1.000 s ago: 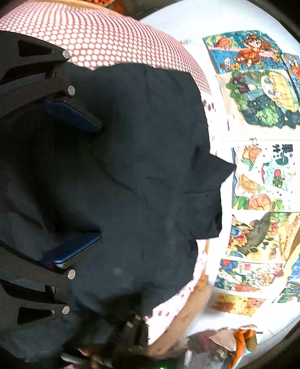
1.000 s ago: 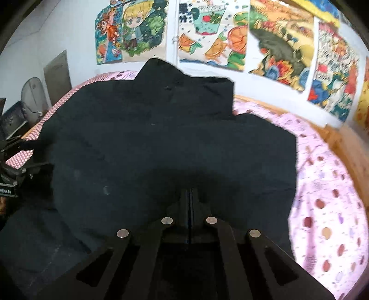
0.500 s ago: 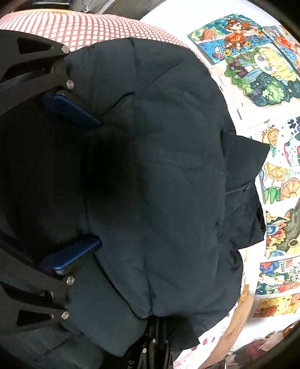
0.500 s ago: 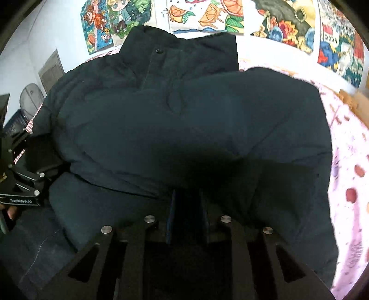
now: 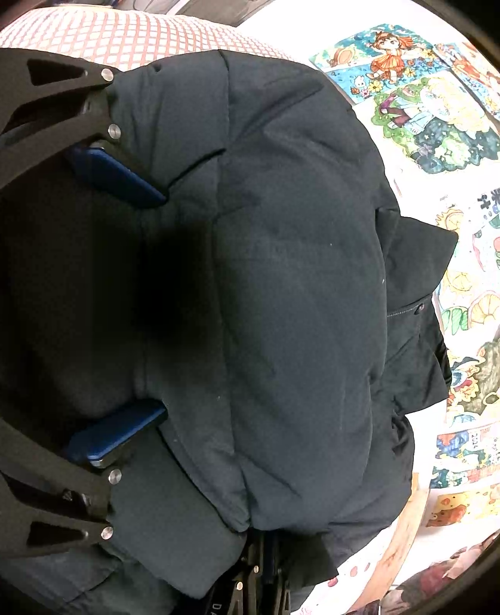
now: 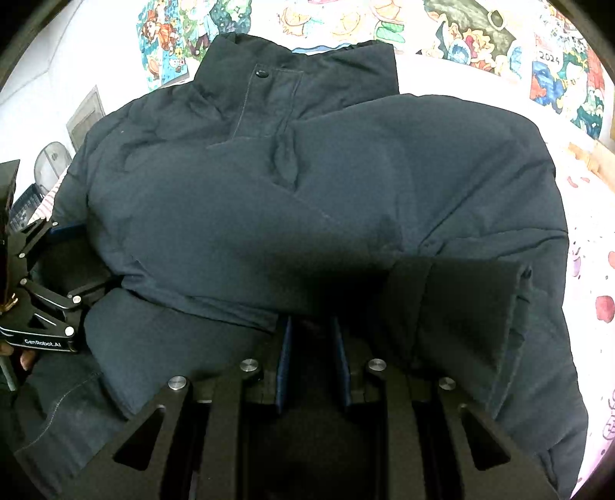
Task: Fold large clothes
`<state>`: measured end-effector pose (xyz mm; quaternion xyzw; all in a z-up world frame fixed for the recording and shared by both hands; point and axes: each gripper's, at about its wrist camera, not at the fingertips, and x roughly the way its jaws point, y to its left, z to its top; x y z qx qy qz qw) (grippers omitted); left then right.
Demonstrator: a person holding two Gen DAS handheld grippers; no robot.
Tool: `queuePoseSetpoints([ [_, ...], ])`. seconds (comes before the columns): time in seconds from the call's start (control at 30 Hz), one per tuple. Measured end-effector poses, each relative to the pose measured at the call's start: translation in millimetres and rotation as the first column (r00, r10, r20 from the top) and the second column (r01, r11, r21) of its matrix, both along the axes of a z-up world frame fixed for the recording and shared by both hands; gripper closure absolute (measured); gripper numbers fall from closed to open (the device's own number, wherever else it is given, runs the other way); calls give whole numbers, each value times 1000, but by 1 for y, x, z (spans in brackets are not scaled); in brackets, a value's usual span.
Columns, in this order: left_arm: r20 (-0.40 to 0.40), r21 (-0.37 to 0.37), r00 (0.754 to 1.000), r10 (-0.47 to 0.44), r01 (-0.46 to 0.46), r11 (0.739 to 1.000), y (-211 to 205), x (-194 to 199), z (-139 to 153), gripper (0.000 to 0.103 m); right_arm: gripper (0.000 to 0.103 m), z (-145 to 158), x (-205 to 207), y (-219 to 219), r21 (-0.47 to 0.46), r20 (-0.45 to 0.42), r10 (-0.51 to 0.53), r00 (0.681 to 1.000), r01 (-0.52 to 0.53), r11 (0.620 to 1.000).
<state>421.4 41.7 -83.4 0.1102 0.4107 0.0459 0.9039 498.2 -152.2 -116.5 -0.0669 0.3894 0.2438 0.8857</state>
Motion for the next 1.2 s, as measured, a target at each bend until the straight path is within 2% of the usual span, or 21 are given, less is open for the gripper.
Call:
queuePoseSetpoints([
  [0.43, 7, -5, 1000, -1, 1, 1000, -1, -3, 0, 0, 80, 0, -1, -11, 45, 19, 4, 1000, -5, 999],
  [0.67, 3, -21, 1000, -4, 4, 1000, 1, -5, 3, 0, 73, 3, -3, -12, 69, 10, 18, 1000, -18, 997],
  [0.73, 6, -33, 1000, -8, 8, 999, 3, -7, 4, 0, 65, 6, -3, -12, 78, 7, 28, 1000, -29, 997],
  [0.77, 9, -39, 1000, -10, 10, 999, 4, -9, 5, 0, 55, 7, -4, -11, 82, 8, 39, 999, -40, 996],
  [0.8, 12, -47, 1000, -12, 12, 999, 5, -10, 6, 0, 41, 9, -6, -8, 77, 14, 47, 999, -47, 996],
  [0.9, 40, -92, 999, -19, 22, 995, 10, -17, 14, 0, 16, 15, -16, 2, 24, 46, 62, 997, -63, 998],
  [0.93, 57, -115, 998, -21, 27, 993, 13, -20, 18, 0, 14, 21, -24, 8, -34, 93, 40, 995, -37, 999],
  [1.0, 87, -150, 996, -17, 29, 988, 18, -26, 26, 0, 11, 24, -27, 8, -50, 109, 31, 994, -25, 998],
  [1.2, 183, -231, 982, 49, -6, 973, 36, -43, 52, 0, 10, 41, -48, 8, -125, 211, -10, 977, 37, 991],
])
